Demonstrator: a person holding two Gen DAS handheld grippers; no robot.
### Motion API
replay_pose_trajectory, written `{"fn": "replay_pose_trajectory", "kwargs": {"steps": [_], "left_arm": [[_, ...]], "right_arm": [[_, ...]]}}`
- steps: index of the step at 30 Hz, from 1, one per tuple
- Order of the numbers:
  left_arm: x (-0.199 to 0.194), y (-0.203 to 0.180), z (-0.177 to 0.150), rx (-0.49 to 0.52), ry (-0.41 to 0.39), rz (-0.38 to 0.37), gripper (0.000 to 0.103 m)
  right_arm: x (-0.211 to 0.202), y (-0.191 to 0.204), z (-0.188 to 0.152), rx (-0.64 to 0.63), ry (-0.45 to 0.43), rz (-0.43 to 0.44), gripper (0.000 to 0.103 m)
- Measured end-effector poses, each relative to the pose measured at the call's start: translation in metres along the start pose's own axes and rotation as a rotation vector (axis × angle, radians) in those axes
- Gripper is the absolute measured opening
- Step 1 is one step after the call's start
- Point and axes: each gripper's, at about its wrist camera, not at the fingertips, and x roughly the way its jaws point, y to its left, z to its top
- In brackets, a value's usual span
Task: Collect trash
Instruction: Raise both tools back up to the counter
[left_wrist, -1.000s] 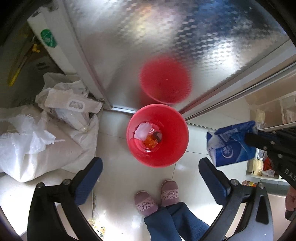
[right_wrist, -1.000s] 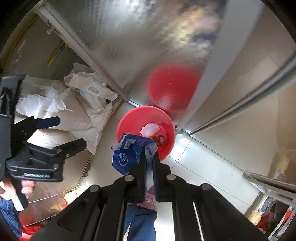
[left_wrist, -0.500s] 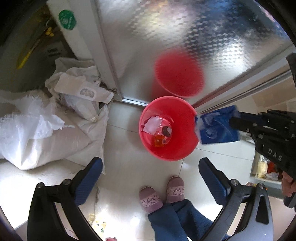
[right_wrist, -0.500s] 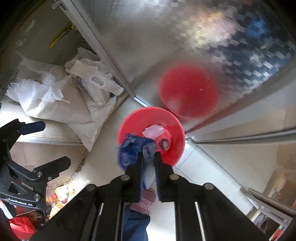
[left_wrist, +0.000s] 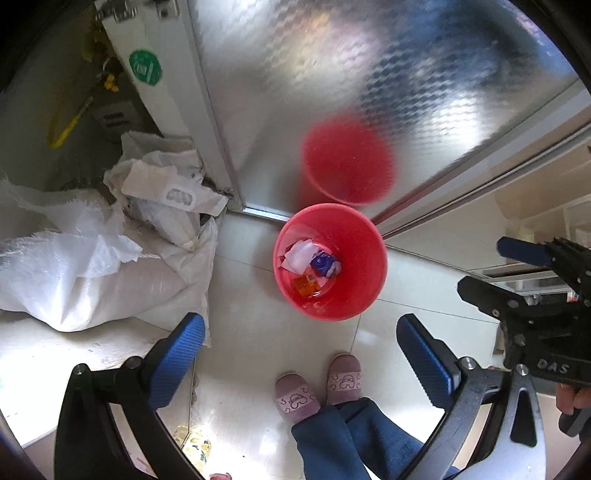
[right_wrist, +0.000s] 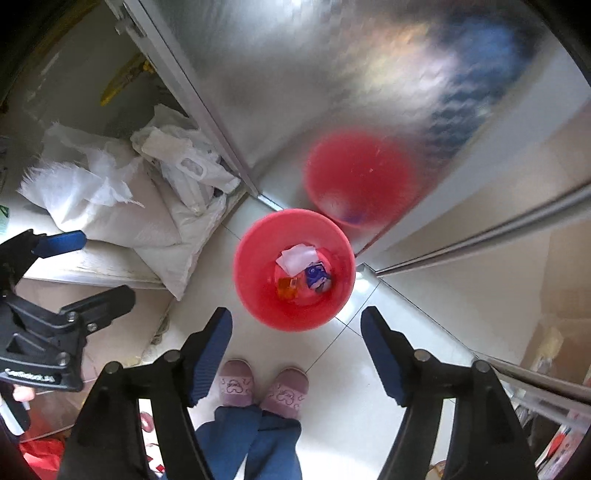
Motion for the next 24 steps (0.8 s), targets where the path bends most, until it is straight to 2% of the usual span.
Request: {"fn": "replay_pose_trajectory", "kwargs": {"steps": [1,6,8,10,18,24], "left_arm": [[-0.006,-0.002,0.000,0.003,-0.002,0.003,0.103],[-0.051,-0.014,-0.001,0.021,-0.039,0.005,0.103],[-0.072,-0.019,-0.002,0.025,-0.053,0.001,0.103],[-0.094,-0.025,-0.004,0.032,-0.068,0.003,0.103],[-0.184,-0.036,-0.008,0.030,-0.128,-0.012,0.103],[-0.245,-0.041,-0.010,0.034,-0.171,0.001,0.103]], "right_arm": [[-0.009,0.002,-0.001,0.002,-0.013,-0.009,0.078],[-0.053,0.008,-0.004,0.009,-0.069,-0.049,0.082],[-0.072,0.008,-0.007,0.022,-0.076,-0.050,0.086],[-0.094,0.007,-0.010,0.036,-0.090,-0.041,0.095],[-0.177,0.014,-0.018,0.065,-0.148,-0.050,0.102],[-0.227,0.024,-0.025,0.074,-0.207,-0.043,0.102]]}}
